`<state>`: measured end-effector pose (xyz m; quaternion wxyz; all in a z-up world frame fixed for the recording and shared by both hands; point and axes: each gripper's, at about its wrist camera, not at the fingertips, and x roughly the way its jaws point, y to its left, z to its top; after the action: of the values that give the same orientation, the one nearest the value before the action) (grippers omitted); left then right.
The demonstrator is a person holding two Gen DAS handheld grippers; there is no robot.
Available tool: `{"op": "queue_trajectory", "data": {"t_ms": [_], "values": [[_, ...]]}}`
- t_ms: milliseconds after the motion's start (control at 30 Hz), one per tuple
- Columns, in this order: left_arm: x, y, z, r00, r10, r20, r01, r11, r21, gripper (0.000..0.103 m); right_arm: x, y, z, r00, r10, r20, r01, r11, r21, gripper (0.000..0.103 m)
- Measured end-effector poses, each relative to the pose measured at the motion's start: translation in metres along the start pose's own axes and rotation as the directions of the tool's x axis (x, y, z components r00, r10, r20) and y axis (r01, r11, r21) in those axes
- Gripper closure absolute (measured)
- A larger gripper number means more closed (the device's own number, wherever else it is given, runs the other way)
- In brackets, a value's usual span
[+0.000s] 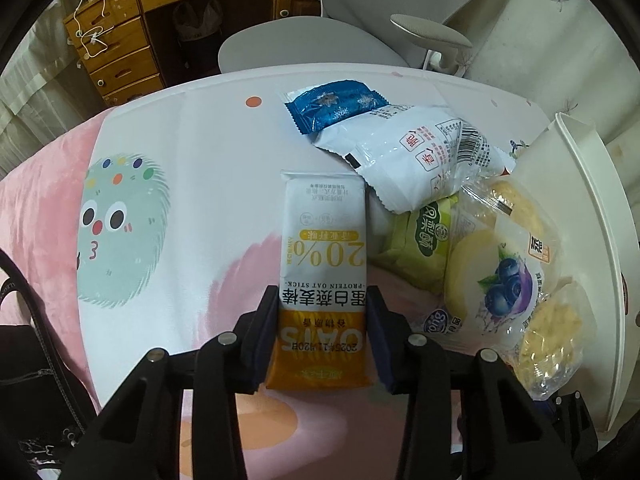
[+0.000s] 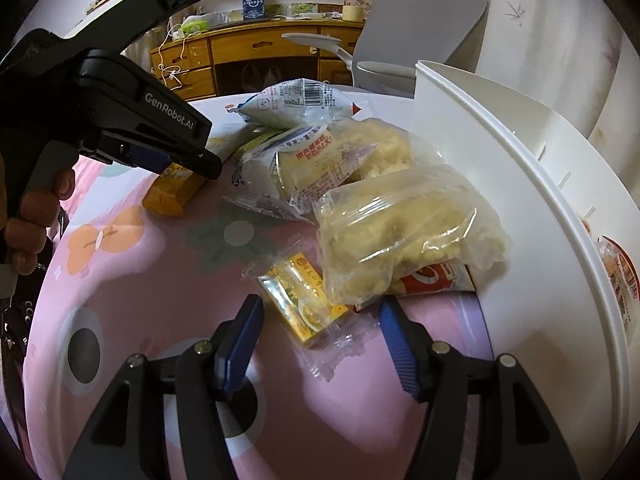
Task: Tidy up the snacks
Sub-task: 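Grasp the orange OATS bar with the left tool while the right tool approaches the yellow packet, then grasp the small yellow packet with the right tool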
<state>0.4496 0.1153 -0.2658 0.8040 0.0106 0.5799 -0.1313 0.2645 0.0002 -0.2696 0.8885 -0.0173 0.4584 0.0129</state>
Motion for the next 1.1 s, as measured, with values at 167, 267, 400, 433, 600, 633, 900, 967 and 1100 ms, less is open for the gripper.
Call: {"op": "queue_trajectory", "data": {"t_ms": [167,267,400,433,600,633,900,967,1100], "values": [[-0.005,0.006,-0.008,1.0,0.002,0.016,-0.001,1.0,-0.004,0.063,-0.001,-0.002,0.0,1.0,0.013,-0.005,-0.013,1.0,-0.008,0.05],[-0.009,0.008,-0.012,1.0,0.005,0.025,-0.005,1.0,-0.013,0.064,-0.003,-0.003,0.0,1.0,0.02,-0.012,-0.021,1.0,-0.018,0.058],[-0.019,0.013,-0.018,0.999,0.007,0.037,-0.007,1.0,-0.02,0.064,-0.005,0.0,0.0,0.999,0.032,-0.024,-0.033,0.999,-0.034,0.066],[-0.022,0.015,-0.02,0.999,0.008,0.04,-0.008,1.0,-0.021,0.064,-0.005,0.0,0.0,0.999,0.036,-0.028,-0.037,0.999,-0.034,0.066],[-0.039,0.019,-0.03,0.999,0.01,0.054,-0.008,1.0,-0.023,0.064,-0.009,0.002,-0.001,0.998,0.044,-0.051,-0.045,0.999,-0.015,0.067],[-0.042,0.019,-0.031,0.998,0.009,0.056,-0.008,1.0,-0.023,0.064,-0.011,0.002,-0.002,0.998,0.046,-0.053,-0.047,0.999,-0.009,0.067],[-0.076,0.015,-0.055,0.999,-0.014,0.04,0.015,0.999,-0.036,0.064,-0.036,0.006,-0.002,0.999,0.042,-0.02,-0.043,0.999,-0.009,0.067],[-0.085,0.013,-0.064,0.999,-0.019,0.044,0.021,0.999,-0.033,0.064,-0.042,0.006,-0.002,0.999,0.043,-0.011,-0.043,0.999,-0.007,0.067],[-0.104,0.009,-0.085,0.998,-0.033,0.052,0.034,0.999,-0.028,0.064,-0.058,0.012,-0.007,0.999,0.038,0.004,-0.038,0.999,-0.011,0.068]]}}
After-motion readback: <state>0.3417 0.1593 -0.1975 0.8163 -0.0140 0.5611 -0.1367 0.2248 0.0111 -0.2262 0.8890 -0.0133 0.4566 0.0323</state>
